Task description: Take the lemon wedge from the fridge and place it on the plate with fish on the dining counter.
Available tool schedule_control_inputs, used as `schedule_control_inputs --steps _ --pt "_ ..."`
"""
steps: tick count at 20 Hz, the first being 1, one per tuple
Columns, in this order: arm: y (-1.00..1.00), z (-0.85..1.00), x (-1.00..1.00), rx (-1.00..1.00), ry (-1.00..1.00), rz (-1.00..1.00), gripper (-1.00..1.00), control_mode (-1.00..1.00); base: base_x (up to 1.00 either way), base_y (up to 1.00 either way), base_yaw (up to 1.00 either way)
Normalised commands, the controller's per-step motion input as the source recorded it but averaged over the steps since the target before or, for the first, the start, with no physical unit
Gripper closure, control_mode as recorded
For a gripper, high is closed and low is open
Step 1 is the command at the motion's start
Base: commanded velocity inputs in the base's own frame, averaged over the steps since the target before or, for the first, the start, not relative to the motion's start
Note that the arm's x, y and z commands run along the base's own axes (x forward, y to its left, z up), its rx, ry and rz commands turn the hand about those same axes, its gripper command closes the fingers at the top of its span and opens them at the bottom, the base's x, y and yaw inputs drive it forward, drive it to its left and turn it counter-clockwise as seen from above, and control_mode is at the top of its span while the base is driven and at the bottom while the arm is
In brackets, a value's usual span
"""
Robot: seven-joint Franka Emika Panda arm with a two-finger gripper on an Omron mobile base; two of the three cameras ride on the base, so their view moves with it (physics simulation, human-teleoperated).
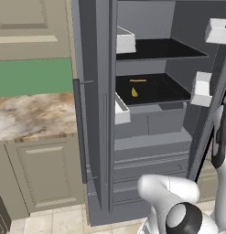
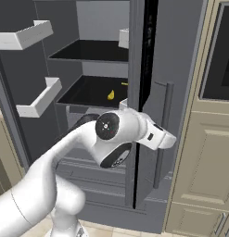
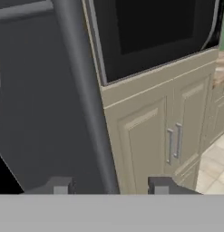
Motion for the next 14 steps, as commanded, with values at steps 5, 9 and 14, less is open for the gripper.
schedule_control_inputs --steps 5,9,14 --pt "1.0 0.27 -0.97 -0.24 0.0 0.0 -1.0 -1.0 0.0 0.0 0.0" --pt "1.0 0.22 -0.37 -0.31 0.0 -0.09 -1.0 -1.0 0.0 0.0 0.0" --pt "1.0 0.63 0.01 -0.28 -0.1 -0.11 -1.0 -1.0 0.0 0.0 0.0"
